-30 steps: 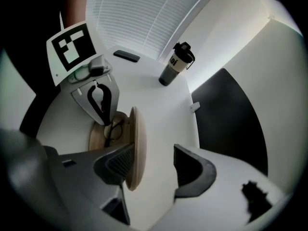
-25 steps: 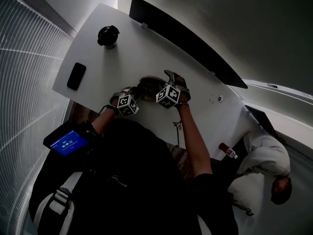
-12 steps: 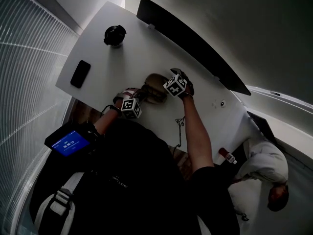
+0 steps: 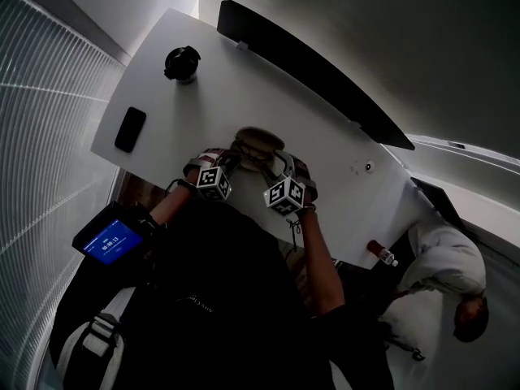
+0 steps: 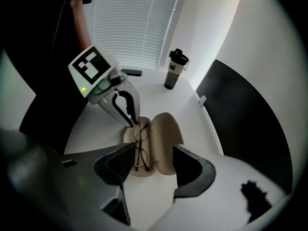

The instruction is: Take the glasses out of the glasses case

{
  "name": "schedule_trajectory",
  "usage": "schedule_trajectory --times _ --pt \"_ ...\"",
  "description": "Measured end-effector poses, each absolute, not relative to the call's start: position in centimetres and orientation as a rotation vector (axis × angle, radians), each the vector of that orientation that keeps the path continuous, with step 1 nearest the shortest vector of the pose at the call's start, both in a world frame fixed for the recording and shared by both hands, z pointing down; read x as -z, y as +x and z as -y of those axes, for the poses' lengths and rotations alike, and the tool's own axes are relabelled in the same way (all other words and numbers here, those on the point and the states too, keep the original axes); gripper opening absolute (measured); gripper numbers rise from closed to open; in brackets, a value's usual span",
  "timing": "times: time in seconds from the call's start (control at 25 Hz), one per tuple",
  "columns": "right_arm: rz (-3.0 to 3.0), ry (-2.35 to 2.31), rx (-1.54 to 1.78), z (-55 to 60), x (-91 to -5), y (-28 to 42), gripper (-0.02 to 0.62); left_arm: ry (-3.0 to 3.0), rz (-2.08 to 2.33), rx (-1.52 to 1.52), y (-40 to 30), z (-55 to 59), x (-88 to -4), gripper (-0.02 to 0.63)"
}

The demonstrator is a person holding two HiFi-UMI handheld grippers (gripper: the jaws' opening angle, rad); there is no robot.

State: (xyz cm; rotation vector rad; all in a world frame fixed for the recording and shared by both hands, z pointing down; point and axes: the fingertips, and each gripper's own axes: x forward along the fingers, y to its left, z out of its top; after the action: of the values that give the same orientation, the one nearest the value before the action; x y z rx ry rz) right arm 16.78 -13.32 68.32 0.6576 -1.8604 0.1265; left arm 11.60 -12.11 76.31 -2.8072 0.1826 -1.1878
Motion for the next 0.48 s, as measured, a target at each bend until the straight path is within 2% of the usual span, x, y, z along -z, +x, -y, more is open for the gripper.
schedule_trajectory --times 0.16,0.48 --pt "1.862 0.518 -0.164 11.9 -71.8 13.5 0.261 -2.817 -0.186 1.215 11.4 11.7 -76.7 0.037" --pt "1.801 0.401 -0.238 12.6 -76.6 12.1 0.258 -2.850 -0.251 1.212 11.5 11.8 -77.3 0.032"
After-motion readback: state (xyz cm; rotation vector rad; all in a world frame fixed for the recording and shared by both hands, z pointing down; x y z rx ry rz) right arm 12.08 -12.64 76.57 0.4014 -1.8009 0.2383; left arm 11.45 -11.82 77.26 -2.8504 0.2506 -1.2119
